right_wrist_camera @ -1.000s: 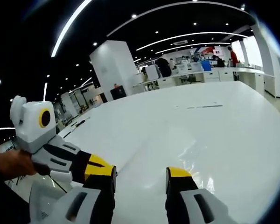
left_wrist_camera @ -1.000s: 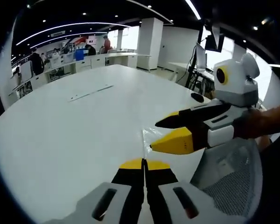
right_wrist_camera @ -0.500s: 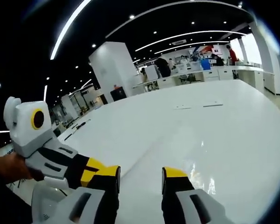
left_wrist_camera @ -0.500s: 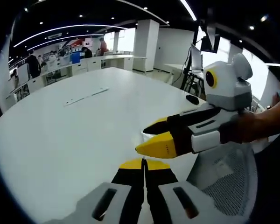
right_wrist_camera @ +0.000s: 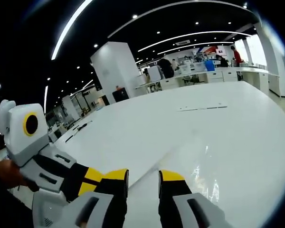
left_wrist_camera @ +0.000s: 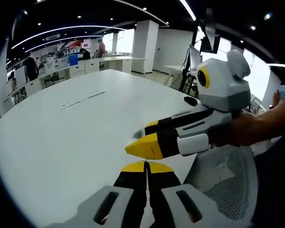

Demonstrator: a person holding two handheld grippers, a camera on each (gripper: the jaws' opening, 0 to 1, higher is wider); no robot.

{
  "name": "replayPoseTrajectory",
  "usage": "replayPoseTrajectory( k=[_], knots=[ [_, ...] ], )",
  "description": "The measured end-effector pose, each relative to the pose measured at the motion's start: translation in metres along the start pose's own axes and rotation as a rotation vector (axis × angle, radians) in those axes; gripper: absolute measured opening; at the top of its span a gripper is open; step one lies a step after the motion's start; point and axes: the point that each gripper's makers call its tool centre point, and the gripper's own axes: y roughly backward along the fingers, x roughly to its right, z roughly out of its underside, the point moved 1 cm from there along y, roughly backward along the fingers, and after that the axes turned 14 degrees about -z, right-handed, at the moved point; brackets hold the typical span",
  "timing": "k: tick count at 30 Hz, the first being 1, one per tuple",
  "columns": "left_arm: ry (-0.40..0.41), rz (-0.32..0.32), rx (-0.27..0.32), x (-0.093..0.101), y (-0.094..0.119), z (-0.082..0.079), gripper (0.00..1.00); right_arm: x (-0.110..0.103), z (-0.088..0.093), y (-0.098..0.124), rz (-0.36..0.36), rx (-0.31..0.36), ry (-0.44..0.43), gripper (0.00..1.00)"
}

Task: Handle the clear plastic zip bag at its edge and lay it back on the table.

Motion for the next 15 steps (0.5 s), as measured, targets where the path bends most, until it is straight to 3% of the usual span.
replayPoseTrajectory(
  k=[15],
  knots=[
    [0.005,0.024,0.0,0.0093,-0.0026,0.0011,0.0,0.0021,-0.0001,0.0016,0.012,-0.001,0.0,0.08]
  ],
)
